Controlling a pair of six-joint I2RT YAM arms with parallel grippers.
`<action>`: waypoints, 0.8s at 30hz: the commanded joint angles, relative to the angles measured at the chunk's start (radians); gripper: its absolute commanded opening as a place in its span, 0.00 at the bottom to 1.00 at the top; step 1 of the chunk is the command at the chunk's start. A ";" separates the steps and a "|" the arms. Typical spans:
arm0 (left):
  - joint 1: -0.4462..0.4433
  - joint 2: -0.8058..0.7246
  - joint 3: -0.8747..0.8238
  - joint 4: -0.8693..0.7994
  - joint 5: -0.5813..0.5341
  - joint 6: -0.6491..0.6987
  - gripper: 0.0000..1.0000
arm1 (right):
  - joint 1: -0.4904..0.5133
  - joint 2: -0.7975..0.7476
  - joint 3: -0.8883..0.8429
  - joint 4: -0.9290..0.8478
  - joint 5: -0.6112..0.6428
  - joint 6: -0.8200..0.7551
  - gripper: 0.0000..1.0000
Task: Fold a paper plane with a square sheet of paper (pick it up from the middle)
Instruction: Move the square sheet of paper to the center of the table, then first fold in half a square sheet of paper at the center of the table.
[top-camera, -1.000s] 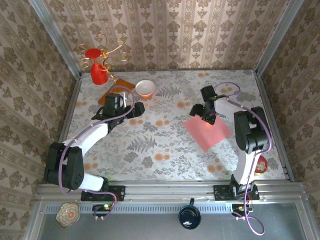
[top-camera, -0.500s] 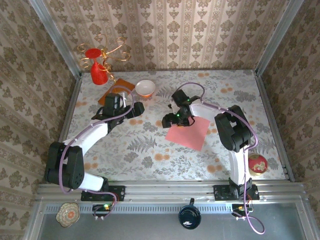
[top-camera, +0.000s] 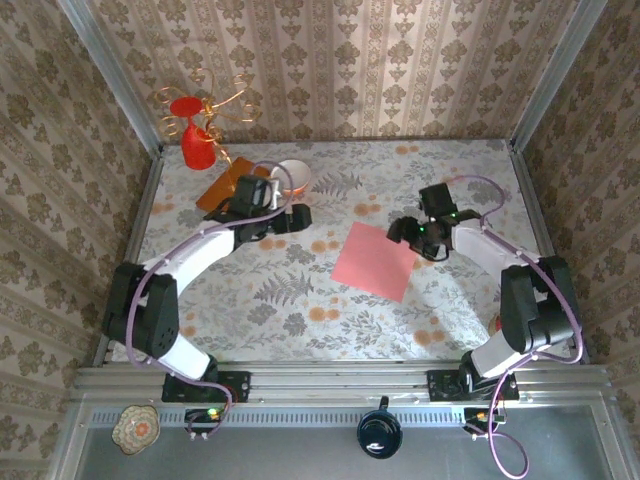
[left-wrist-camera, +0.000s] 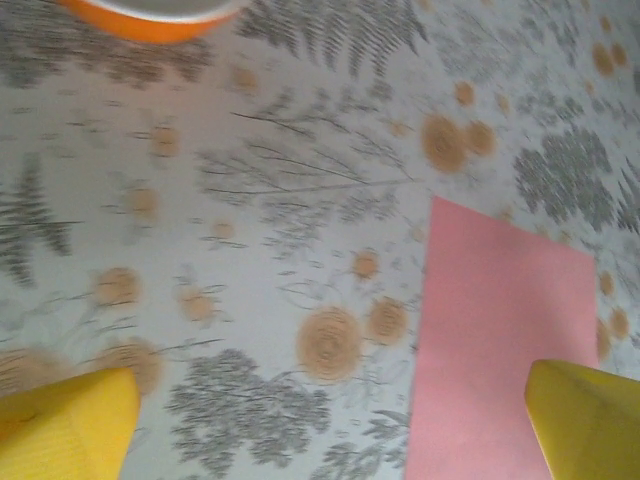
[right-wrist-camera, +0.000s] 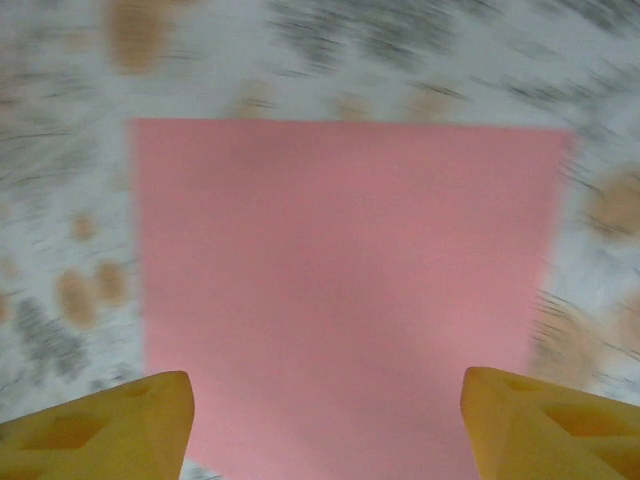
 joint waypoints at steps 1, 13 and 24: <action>-0.058 0.070 0.070 -0.078 0.072 0.020 1.00 | -0.001 0.025 -0.031 -0.004 -0.043 0.065 0.69; -0.214 0.352 0.304 -0.146 0.184 -0.041 0.90 | -0.005 0.181 0.011 0.016 -0.039 0.017 0.56; -0.205 0.424 0.336 -0.168 0.181 -0.085 0.85 | 0.024 0.358 0.205 -0.065 -0.118 -0.208 0.54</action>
